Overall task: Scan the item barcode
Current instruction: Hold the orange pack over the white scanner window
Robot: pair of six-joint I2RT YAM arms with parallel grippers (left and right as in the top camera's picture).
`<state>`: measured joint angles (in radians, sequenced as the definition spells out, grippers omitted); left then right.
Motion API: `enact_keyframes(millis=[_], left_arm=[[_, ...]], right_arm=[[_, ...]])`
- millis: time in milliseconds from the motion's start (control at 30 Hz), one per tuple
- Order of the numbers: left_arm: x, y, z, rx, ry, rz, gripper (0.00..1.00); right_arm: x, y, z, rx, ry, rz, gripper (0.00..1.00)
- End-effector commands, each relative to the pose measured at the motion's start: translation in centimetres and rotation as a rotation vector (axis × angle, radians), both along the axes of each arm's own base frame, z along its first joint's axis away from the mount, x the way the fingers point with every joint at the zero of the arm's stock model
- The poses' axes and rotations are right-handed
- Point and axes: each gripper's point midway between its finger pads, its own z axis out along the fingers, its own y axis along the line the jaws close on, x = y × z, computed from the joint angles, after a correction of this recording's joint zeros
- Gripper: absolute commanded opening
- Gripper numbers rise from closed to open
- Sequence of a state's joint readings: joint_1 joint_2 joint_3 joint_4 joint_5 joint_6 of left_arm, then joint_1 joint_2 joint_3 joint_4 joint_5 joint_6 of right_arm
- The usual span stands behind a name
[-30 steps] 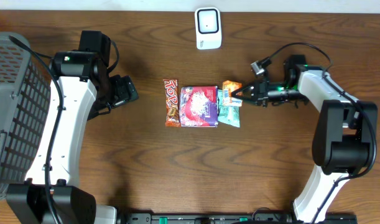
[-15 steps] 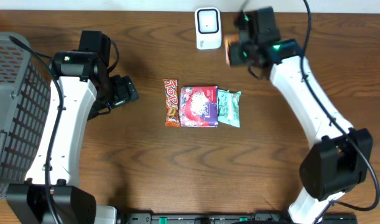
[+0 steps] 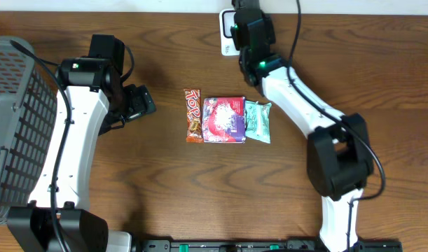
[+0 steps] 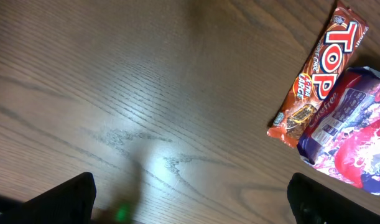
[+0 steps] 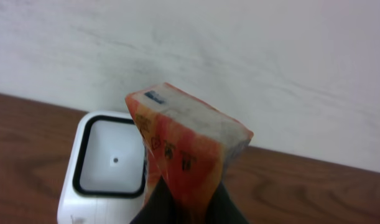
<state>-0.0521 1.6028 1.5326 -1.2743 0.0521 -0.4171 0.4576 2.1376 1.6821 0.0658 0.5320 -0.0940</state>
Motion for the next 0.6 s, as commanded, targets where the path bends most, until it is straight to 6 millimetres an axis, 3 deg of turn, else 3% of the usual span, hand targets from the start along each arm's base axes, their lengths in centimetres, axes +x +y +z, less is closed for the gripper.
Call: enact_keyframes(millis=[0, 133, 333, 467, 567], left_arm=[[0.0, 0.3, -0.2, 0.014, 0.007, -0.009, 0.98], [0.0, 0.3, -0.2, 0.014, 0.007, -0.009, 0.98], [0.0, 0.3, -0.2, 0.014, 0.007, -0.009, 0.98], [0.0, 0.3, -0.2, 0.014, 0.007, -0.009, 0.98], [0.0, 0.3, -0.2, 0.014, 0.007, -0.009, 0.98]], right_arm=[[0.5, 1.1, -0.3, -0.007, -0.046, -0.006, 0.01], [1.3, 2.0, -2.6, 0.003, -0.044, 0.021, 0.01], [2.4, 3.5, -3.7, 0.022, -0.029, 0.081, 0.01], [3.4, 3.8, -3.7, 0.039, -0.017, 0.113, 0.01], [3.9, 3.9, -2.3, 0.031, 0.002, 0.11, 0.01]])
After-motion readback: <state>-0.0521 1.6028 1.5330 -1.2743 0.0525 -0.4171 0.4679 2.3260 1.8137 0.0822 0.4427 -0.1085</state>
